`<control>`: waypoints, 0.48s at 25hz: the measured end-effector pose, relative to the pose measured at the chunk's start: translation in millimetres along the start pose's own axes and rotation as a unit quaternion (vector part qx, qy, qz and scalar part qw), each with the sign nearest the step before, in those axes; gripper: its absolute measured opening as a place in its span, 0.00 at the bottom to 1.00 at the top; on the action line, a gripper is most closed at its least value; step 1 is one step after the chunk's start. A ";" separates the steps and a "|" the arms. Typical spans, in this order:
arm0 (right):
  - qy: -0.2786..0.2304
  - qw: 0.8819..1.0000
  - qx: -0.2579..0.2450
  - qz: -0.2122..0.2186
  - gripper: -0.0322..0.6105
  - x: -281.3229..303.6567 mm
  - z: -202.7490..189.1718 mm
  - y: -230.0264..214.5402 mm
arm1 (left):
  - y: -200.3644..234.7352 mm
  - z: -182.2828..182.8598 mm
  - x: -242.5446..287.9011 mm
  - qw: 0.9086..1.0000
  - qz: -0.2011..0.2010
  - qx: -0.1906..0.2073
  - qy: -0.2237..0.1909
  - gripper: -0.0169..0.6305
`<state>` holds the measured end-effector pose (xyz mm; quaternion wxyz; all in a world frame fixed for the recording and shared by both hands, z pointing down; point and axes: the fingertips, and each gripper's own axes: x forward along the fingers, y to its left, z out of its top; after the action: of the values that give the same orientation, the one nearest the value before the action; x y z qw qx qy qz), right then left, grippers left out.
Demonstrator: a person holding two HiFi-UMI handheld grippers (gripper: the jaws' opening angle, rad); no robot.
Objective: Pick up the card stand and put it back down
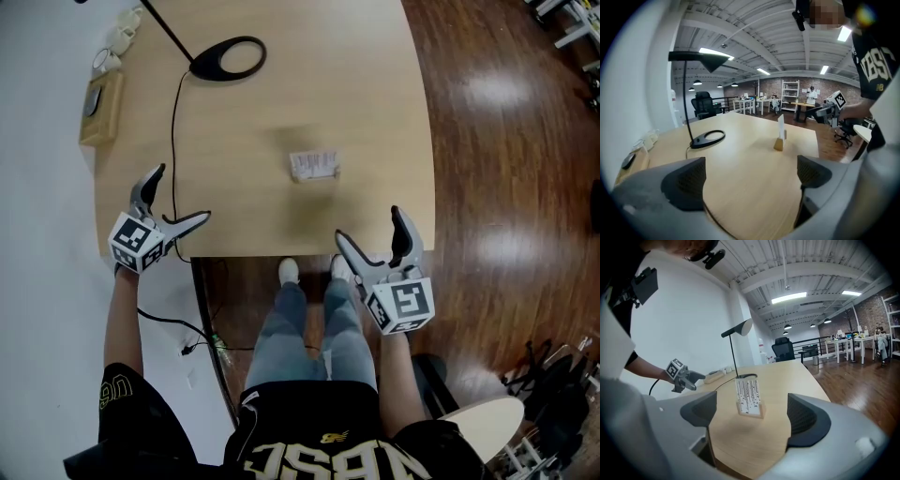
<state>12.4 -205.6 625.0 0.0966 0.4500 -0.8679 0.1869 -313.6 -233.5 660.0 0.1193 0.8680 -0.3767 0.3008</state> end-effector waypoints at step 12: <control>0.008 1.000 0.006 -0.002 0.79 -13.4 -8.4 -1.5 | -100.2 58.0 157.1 0.982 -0.177 0.061 -0.005 0.92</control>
<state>21.3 -193.0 628.5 0.1011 0.4504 -0.8651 0.1961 -131.7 -281.2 712.3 0.1154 0.9282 -0.1990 0.2926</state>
